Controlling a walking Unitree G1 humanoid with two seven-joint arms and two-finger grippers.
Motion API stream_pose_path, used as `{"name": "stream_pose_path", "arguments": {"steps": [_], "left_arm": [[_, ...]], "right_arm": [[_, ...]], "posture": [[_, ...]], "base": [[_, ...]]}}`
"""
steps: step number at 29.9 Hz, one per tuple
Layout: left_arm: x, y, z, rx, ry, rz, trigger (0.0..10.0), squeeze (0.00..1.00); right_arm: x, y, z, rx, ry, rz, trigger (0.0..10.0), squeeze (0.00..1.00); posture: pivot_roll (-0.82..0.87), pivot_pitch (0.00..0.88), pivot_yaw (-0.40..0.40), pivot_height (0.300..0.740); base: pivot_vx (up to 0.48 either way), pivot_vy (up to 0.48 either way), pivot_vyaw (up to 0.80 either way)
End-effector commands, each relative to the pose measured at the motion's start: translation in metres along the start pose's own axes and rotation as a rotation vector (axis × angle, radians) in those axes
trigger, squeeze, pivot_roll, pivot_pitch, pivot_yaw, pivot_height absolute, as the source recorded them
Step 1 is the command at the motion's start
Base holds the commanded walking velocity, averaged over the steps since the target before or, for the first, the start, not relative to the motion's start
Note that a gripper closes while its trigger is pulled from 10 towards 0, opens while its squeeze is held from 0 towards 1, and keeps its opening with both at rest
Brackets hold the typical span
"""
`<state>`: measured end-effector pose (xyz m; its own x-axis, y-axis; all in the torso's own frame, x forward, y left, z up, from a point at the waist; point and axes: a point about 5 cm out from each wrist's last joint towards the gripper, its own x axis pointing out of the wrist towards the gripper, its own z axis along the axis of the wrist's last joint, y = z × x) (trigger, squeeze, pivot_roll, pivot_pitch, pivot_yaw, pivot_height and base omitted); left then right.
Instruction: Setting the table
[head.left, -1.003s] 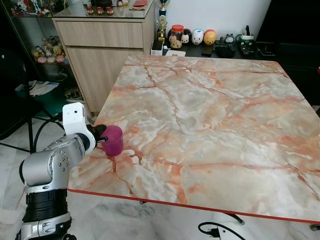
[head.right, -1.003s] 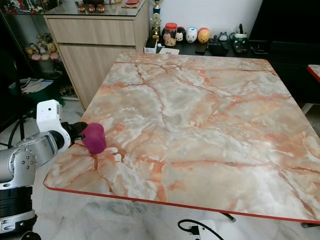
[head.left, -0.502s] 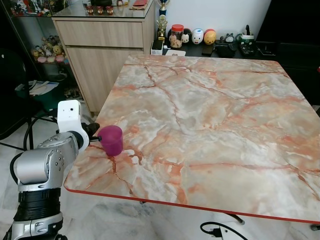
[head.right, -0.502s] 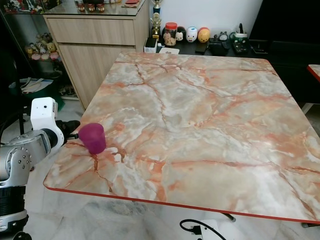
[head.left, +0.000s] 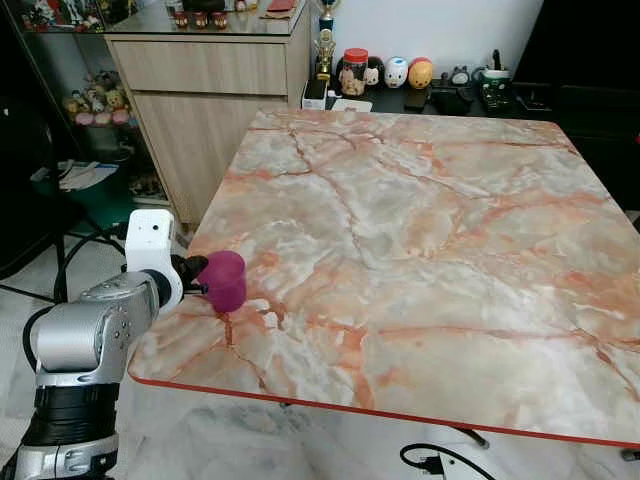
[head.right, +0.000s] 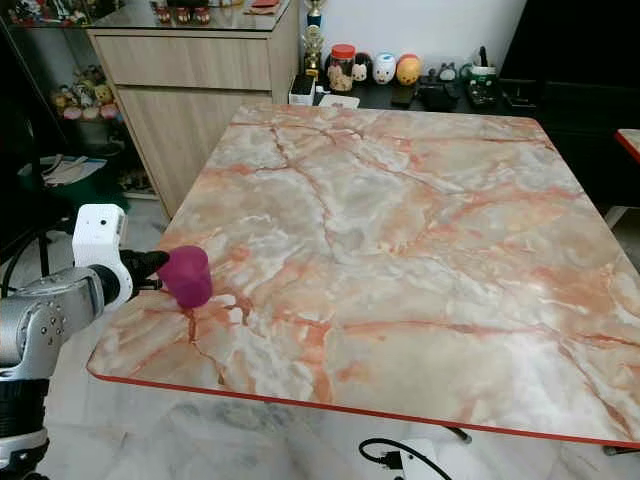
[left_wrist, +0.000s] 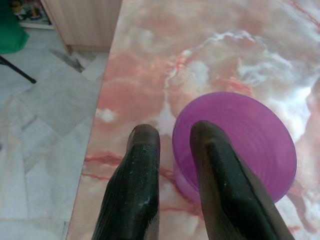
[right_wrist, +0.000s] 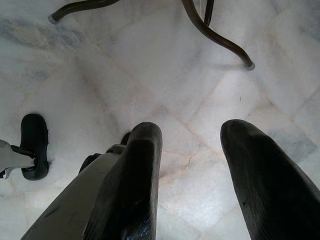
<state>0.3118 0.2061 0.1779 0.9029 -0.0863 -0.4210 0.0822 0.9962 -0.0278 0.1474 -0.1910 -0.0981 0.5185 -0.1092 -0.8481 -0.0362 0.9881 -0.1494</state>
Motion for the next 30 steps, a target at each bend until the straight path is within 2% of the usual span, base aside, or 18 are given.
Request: {"name": "stream_pose_path", "arguments": {"steps": [1, 21, 22, 24, 25, 26, 27, 30], "left_arm": [[-0.0025, -0.0003, -0.0002, 0.038, -0.001, -0.004, 10.0, 0.00], [0.0002, -0.0086, -0.0057, 0.060, 0.017, -0.028, 10.0, 0.00], [0.0004, -0.0084, -0.0058, 0.060, 0.017, -0.024, 8.7, 0.00], [0.0006, -0.0083, -0.0059, 0.061, 0.017, -0.023, 8.7, 0.00], [0.0007, -0.0081, -0.0059, 0.060, 0.016, -0.021, 2.9, 0.00], [0.0008, -0.0079, -0.0059, 0.060, 0.016, -0.019, 0.9, 0.00], [0.0008, -0.0077, -0.0060, 0.059, 0.015, -0.017, 0.0, 0.00], [0.0010, -0.0072, -0.0058, 0.059, 0.014, -0.014, 0.0, 0.00]], "right_arm": [[0.0000, 0.0007, -0.0001, -0.001, 0.001, 0.002, 10.0, 0.00], [0.0003, 0.0021, 0.0018, -0.002, -0.006, 0.007, 10.0, 0.00], [0.0003, 0.0022, 0.0021, -0.002, -0.008, 0.007, 10.0, 0.00], [0.0003, 0.0022, 0.0022, -0.002, -0.008, 0.007, 10.0, 0.00], [0.0004, 0.0024, 0.0026, -0.002, -0.010, 0.007, 10.0, 0.00], [0.0004, 0.0025, 0.0031, -0.002, -0.013, 0.007, 10.0, 0.00], [0.0005, 0.0028, 0.0036, -0.002, -0.015, 0.007, 10.0, 0.00], [0.0006, 0.0040, 0.0047, -0.003, -0.019, 0.009, 10.0, 0.00]], "posture": [[0.06, 0.000, 0.003, 0.740], [0.06, 0.000, 0.004, 0.740], [0.06, 0.000, 0.004, 0.740], [0.06, 0.000, 0.004, 0.740], [0.06, 0.000, 0.004, 0.740], [0.06, 0.000, 0.004, 0.740], [0.06, 0.000, 0.004, 0.740], [0.06, 0.000, 0.005, 0.740]], "base": [[0.000, 0.000, 0.00], [0.000, 0.000, 0.00], [0.000, 0.000, 0.00], [0.000, 0.000, 0.00], [0.000, 0.000, 0.00], [0.000, 0.000, 0.00], [0.000, 0.000, 0.00], [0.000, 0.000, 0.00]]}}
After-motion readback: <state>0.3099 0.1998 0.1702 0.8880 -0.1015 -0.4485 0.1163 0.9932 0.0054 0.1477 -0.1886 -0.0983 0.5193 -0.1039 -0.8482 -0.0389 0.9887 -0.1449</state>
